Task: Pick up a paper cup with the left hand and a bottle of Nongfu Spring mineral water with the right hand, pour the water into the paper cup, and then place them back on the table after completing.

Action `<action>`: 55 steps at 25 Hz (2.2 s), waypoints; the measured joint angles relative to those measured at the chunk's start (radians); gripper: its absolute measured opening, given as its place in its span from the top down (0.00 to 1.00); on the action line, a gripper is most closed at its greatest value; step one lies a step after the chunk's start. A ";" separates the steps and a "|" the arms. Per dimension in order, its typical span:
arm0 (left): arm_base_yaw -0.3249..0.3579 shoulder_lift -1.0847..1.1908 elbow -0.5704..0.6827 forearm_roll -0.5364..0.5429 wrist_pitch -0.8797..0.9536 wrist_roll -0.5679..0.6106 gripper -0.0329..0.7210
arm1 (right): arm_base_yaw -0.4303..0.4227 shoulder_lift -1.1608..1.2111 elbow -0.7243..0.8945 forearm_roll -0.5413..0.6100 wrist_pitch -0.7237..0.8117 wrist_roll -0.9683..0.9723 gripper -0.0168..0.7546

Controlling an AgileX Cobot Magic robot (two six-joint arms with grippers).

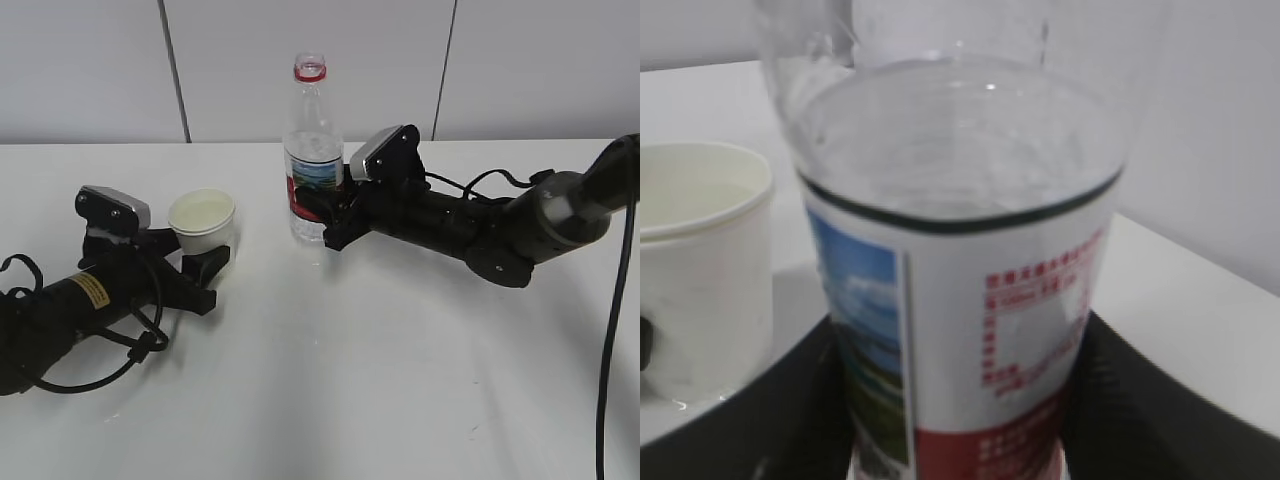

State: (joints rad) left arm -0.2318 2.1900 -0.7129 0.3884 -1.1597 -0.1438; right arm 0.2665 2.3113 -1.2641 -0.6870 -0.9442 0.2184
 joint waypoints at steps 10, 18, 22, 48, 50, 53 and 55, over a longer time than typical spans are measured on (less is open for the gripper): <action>0.000 0.025 -0.007 0.002 -0.030 0.000 0.37 | 0.000 0.021 0.000 -0.004 -0.007 0.002 0.46; 0.000 0.032 -0.007 0.001 -0.029 0.000 0.37 | 0.000 0.059 0.000 -0.002 -0.051 0.004 0.46; 0.000 0.032 -0.007 0.002 -0.027 0.000 0.37 | 0.000 0.061 0.000 -0.002 -0.052 0.004 0.34; 0.187 -0.153 0.232 -0.004 0.015 -0.004 0.27 | -0.161 -0.059 0.169 0.075 -0.074 -0.027 0.14; 0.213 -0.155 0.232 -0.023 0.016 0.008 0.27 | -0.197 -0.059 0.170 0.090 -0.074 -0.027 0.14; 0.252 -0.155 0.232 -0.078 0.016 0.044 0.27 | -0.250 -0.059 0.170 0.135 -0.074 -0.027 0.16; 0.276 -0.155 0.232 -0.113 0.016 0.064 0.27 | -0.284 -0.059 0.170 0.165 -0.074 -0.027 0.17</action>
State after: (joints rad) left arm 0.0439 2.0354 -0.4805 0.2757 -1.1437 -0.0795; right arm -0.0173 2.2521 -1.0940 -0.5223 -1.0185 0.1915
